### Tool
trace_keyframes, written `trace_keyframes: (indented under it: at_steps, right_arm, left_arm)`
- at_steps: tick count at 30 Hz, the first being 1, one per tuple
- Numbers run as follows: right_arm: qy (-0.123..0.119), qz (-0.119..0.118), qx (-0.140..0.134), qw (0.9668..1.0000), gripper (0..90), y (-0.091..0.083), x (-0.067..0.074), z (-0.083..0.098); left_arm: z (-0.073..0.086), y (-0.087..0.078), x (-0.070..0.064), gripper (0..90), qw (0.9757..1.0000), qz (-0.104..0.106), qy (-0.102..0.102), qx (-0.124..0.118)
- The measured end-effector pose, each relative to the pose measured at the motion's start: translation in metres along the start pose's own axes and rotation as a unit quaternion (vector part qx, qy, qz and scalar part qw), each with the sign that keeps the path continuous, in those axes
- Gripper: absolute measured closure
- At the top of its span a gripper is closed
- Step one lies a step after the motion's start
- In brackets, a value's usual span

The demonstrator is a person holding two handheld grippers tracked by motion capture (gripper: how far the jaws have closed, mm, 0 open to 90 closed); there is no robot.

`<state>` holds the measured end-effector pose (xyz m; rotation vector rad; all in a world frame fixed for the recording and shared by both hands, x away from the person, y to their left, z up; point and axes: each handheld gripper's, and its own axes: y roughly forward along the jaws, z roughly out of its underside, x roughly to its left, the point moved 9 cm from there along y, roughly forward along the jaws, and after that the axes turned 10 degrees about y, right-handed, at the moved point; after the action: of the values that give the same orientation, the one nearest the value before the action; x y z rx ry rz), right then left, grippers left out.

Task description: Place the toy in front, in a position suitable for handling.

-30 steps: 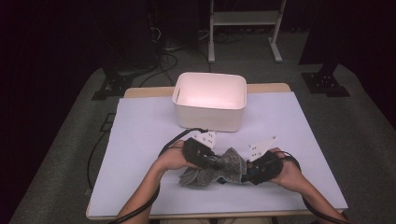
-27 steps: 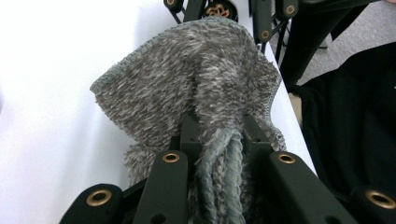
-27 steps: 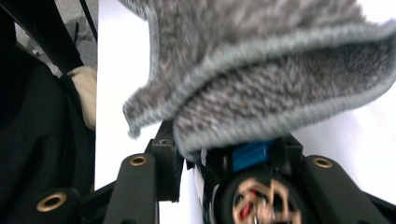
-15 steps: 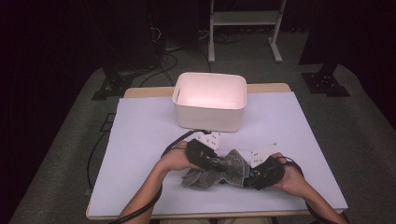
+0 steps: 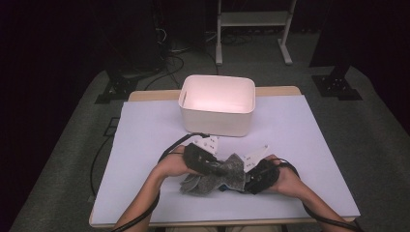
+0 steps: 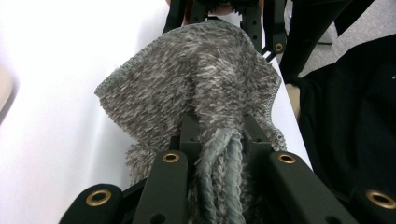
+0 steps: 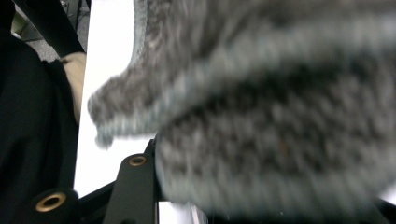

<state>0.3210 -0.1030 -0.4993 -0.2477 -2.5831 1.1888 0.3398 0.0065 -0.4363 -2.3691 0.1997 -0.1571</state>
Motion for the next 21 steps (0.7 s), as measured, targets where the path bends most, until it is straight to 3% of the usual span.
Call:
trace_keyframes:
  at_steps: [5, 9, 10, 13, 16, 21]
  right_arm:
    - [-0.028, -0.011, -0.001, 0.9996, 55.0, 0.018, 0.003, -0.028]
    - [-0.03, -0.021, 0.005, 0.9993, 55.0, 0.035, 0.003, -0.039]
    - [-0.028, -0.025, -0.002, 0.9993, 55.0, 0.036, 0.003, -0.041]
    - [-0.02, -0.031, -0.001, 0.9993, 53.9, 0.036, 0.002, -0.039]
    - [-0.014, -0.022, -0.002, 0.9997, 46.5, 0.031, 0.0, -0.034]
    - [0.007, -0.011, -0.02, 0.9997, 47.0, 0.015, -0.003, -0.018]
  left_arm:
    - [0.014, -0.017, -0.003, 75.5, 0.9998, -0.012, -0.013, 0.011]
    - [0.033, -0.022, -0.004, 75.4, 0.9988, -0.023, -0.027, 0.035]
    - [0.034, -0.022, -0.005, 75.2, 0.9988, -0.024, -0.029, 0.032]
    - [0.034, -0.021, -0.006, 75.2, 0.9989, -0.022, -0.03, 0.028]
    - [0.033, -0.021, -0.005, 75.2, 0.9987, -0.024, -0.025, 0.038]
    - [0.033, -0.021, -0.006, 75.1, 0.9988, -0.022, -0.026, 0.037]
